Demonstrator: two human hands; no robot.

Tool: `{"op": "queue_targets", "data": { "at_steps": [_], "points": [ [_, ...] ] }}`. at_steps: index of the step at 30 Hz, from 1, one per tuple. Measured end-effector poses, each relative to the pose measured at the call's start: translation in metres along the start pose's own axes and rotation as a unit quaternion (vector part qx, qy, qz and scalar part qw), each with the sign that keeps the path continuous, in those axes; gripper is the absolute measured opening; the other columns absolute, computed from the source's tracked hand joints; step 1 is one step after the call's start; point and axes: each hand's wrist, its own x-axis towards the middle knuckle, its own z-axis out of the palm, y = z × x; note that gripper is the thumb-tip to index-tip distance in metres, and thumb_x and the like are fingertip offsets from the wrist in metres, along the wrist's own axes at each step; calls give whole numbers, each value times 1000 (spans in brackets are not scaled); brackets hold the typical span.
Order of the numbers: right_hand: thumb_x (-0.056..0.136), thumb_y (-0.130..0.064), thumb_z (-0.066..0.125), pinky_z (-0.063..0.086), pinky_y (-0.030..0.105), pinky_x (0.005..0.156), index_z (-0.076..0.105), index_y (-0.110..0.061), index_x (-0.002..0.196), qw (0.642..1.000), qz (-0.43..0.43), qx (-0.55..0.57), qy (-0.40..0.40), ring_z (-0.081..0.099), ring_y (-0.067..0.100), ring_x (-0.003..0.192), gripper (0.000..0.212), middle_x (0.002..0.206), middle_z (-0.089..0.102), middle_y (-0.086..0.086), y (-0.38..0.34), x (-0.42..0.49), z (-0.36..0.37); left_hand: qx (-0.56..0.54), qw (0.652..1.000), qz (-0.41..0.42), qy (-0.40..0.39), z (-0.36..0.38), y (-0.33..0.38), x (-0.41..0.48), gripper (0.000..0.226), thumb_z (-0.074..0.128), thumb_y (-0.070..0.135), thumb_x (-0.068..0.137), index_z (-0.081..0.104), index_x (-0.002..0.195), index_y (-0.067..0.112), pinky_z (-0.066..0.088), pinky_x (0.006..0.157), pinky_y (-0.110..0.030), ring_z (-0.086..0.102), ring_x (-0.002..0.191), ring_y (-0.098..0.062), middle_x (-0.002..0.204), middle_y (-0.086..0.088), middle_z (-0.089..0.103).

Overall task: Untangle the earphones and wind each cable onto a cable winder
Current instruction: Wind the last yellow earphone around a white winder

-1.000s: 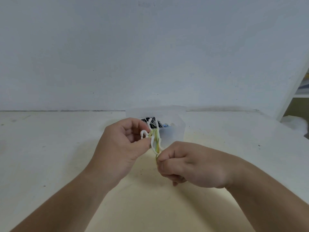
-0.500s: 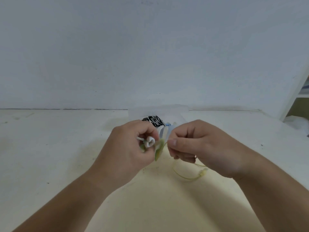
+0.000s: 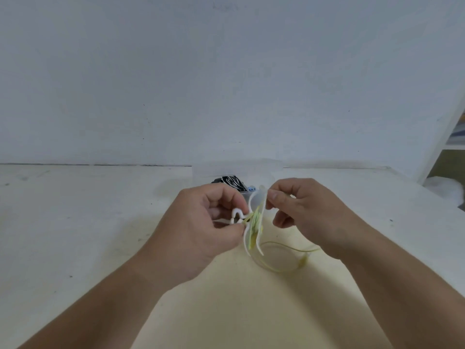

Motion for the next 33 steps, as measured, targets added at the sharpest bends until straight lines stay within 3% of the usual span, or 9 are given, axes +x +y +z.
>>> {"op": "queue_targets", "data": {
  "at_steps": [4,9,14,15,18,20,24,27,33],
  "points": [
    [104,-27,47,50,27,64,64,-19,74,992,-2,-10,-127,62,13,61,36,69,64,-11,3,-4,15,-55,996,9,67,-3,3,1,18,69,4,65,71,74,20,51,71,-33,62,70,-16,74,-2,68],
    [106,-29,43,47,29,63,64,-17,79,978,-42,-24,-205,62,17,63,36,78,60,-1,1,-8,25,-8,991,7,136,-3,4,3,22,75,-9,74,68,75,13,55,75,-34,66,69,-12,73,0,71],
    [104,-28,47,54,45,74,67,-14,81,966,-61,2,-251,61,18,69,34,77,64,0,-3,-10,21,19,986,2,166,-4,1,4,24,74,-9,76,67,77,14,57,78,-40,66,67,-11,72,2,69],
    [103,-28,48,55,46,76,67,-12,81,963,-68,7,-259,62,19,70,33,79,64,0,-4,-12,21,26,986,7,164,-5,0,4,23,75,-7,75,67,76,14,56,75,-35,65,66,-11,72,3,69],
    [103,-22,51,51,28,72,66,-3,81,963,-73,17,-259,62,14,71,32,77,66,-2,-7,-13,17,63,984,27,164,-5,0,4,21,72,-7,75,65,77,12,45,59,-13,60,60,-3,66,8,66],
    [102,-20,54,45,18,70,67,-2,79,967,-85,2,-241,60,9,67,32,70,65,-9,-7,-13,14,76,981,37,173,-7,0,5,19,72,-4,72,64,75,13,40,53,-9,57,58,-1,65,10,64],
    [102,-19,54,45,20,71,68,-14,75,968,-107,-9,-229,61,8,67,31,73,67,2,-10,-14,11,106,976,51,183,-10,-3,6,21,71,-2,71,64,74,18,44,55,-13,61,63,-8,69,8,66],
    [102,-19,53,46,23,71,70,-8,82,966,-108,1,-236,62,11,69,29,78,69,11,-11,-14,12,136,970,60,192,-9,-4,4,26,72,-4,74,64,74,21,45,56,-14,62,63,-11,71,4,67],
    [104,-18,50,44,26,65,71,-11,86,961,-98,14,-259,54,14,59,28,61,57,-6,-16,-19,15,170,961,56,213,-2,-7,2,25,73,1,73,62,74,24,44,54,-14,62,57,-10,69,5,68]
  ]
}}
